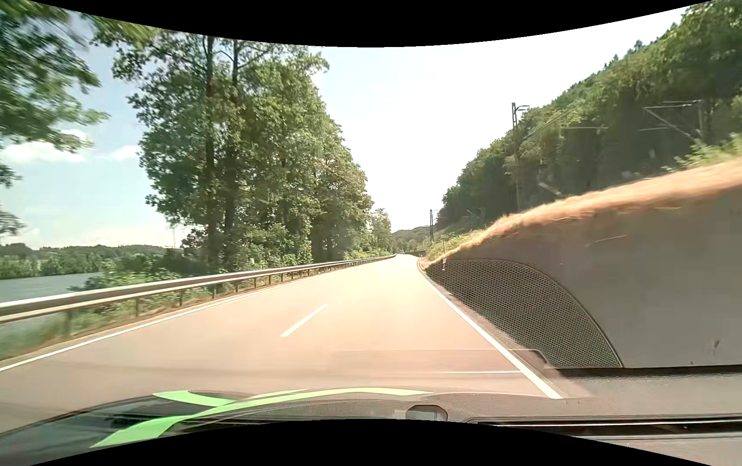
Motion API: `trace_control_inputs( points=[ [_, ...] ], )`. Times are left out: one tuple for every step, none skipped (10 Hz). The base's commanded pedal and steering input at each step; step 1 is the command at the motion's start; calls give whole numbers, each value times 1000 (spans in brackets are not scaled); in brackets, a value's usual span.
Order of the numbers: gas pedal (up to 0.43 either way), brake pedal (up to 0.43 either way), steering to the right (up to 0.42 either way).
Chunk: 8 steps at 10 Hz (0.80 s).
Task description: Follow the waypoints while adhering to traffic rules and regulations
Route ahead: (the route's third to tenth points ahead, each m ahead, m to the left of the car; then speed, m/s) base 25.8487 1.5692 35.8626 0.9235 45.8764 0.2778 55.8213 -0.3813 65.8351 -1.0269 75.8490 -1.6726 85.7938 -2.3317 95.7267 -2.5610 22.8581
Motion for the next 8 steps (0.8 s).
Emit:
trace_control_inputs(
  points=[
    [189,0,1],
    [209,0,1],
    [220,0,1],
    [228,0,1],
    [240,0,1],
    [240,0,2],
    [240,0,4],
    [220,0,4]
  ],
)
